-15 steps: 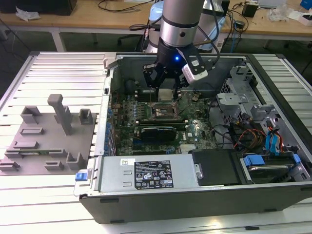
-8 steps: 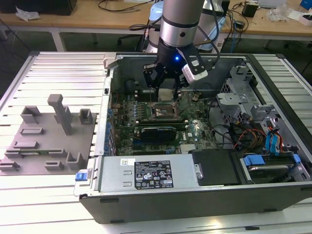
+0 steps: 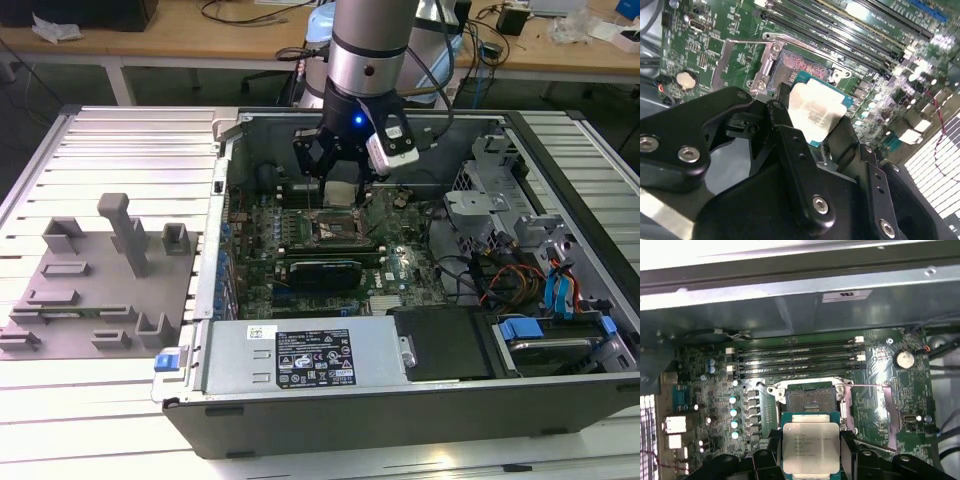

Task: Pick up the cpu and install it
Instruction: 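Place the cpu into insertion slot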

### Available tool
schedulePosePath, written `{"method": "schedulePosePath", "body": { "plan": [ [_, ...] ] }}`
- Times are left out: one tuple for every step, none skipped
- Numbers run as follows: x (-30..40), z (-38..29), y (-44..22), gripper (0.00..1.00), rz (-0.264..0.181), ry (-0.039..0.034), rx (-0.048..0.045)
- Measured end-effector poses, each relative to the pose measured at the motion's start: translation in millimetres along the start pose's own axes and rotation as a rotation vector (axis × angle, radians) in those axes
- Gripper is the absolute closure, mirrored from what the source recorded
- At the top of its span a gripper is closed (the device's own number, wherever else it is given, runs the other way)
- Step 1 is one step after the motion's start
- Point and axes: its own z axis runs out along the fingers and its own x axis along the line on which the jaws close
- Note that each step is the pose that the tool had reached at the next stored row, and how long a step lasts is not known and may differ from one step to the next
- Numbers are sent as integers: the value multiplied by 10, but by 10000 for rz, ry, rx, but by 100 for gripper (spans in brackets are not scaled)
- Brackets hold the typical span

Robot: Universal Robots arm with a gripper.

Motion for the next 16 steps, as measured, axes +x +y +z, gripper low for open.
{"method": "schedulePosePath", "body": {
  "plan": [
    [0,1,0,45,275,-13,-10],
    [0,2,0,45,537,-27,-21],
    [0,3,0,45,888,-45,-35],
    [0,4,0,45,1188,-60,-47],
    [0,4,0,45,1389,-70,-54],
    [0,5,0,45,1550,-78,-61],
    [0,5,0,45,1801,-91,-71],
    [0,5,0,45,2047,-104,-81],
    [0,6,0,45,2196,-111,-86],
    [0,6,0,45,2318,-117,-91],
    [0,6,0,45,2478,-125,-98],
    [0,7,0,45,2588,-131,-103],
    [0,6,0,45,2735,-138,-108],
    [0,7,0,45,2861,-145,-113],
    [0,7,0,45,3046,-154,-120],
    [0,7,0,45,3171,-160,-125]
  ]
}}
